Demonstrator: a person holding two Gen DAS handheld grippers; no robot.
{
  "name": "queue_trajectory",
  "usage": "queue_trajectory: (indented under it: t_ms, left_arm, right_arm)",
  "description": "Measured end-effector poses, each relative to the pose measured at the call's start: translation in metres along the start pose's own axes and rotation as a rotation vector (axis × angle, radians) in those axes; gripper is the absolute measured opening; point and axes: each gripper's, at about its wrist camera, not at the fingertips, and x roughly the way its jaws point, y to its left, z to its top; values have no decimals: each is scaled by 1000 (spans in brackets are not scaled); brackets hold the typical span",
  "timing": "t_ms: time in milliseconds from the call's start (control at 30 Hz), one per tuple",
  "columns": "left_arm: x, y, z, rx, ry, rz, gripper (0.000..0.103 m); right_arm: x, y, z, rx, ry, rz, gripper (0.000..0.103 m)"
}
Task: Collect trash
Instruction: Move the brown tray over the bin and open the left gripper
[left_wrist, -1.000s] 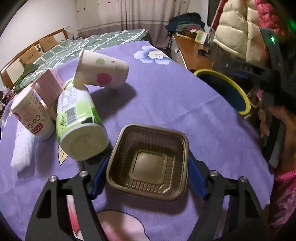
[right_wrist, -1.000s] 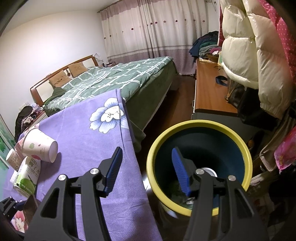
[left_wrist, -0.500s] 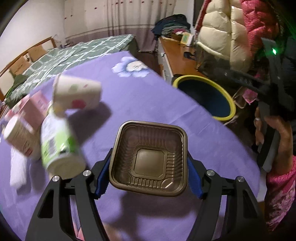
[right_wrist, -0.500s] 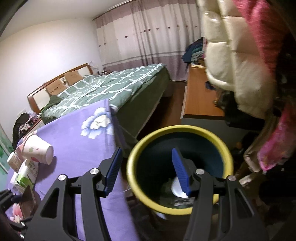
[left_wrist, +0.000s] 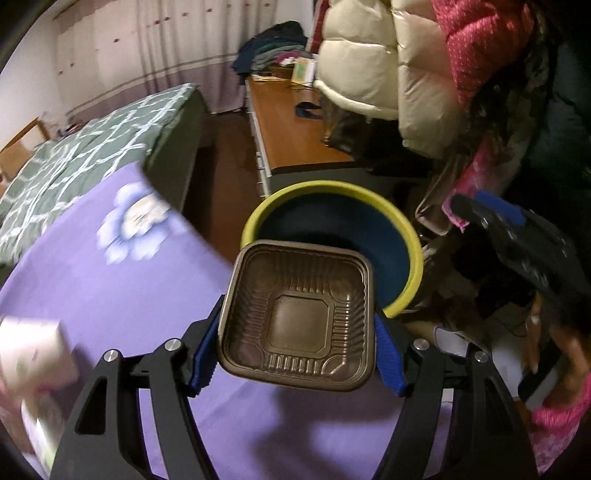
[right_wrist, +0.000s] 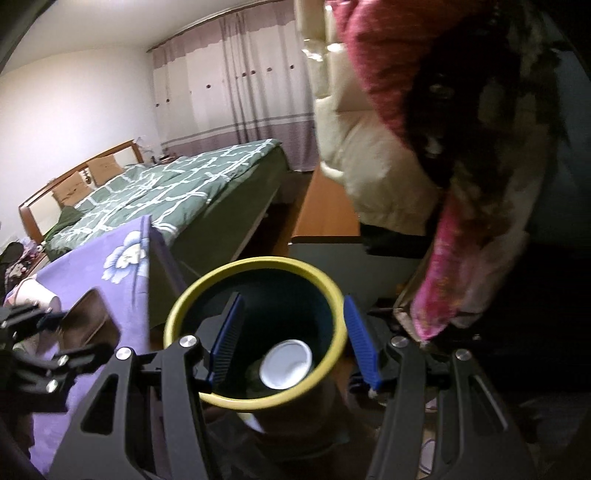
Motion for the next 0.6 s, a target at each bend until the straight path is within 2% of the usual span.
queue_trajectory:
  t_ms: [167,333,400,433,467,600]
  left_arm:
    - [40,-15,36,29,36,-13,70]
    - [73,-25,55,48,58,-7,72]
    - [84,-27,62,52,61,-1,80]
    - [88,-27,65,53,59,4,93]
    - [90,-28,68,53,51,17,96]
    - [80,-23,70,25,39,18,96]
  right_arm:
    - [2,-20,-1,23,5,-31,54]
    - [8,-33,-5,40,26,-53,55]
    - [10,-40,-7,45,38,-56,55]
    - [11,-40,-7,47,42,-56,55]
    - [12,-40,-9,49,47,-56,55]
    - [11,-39,-12,52,52,-52,55]
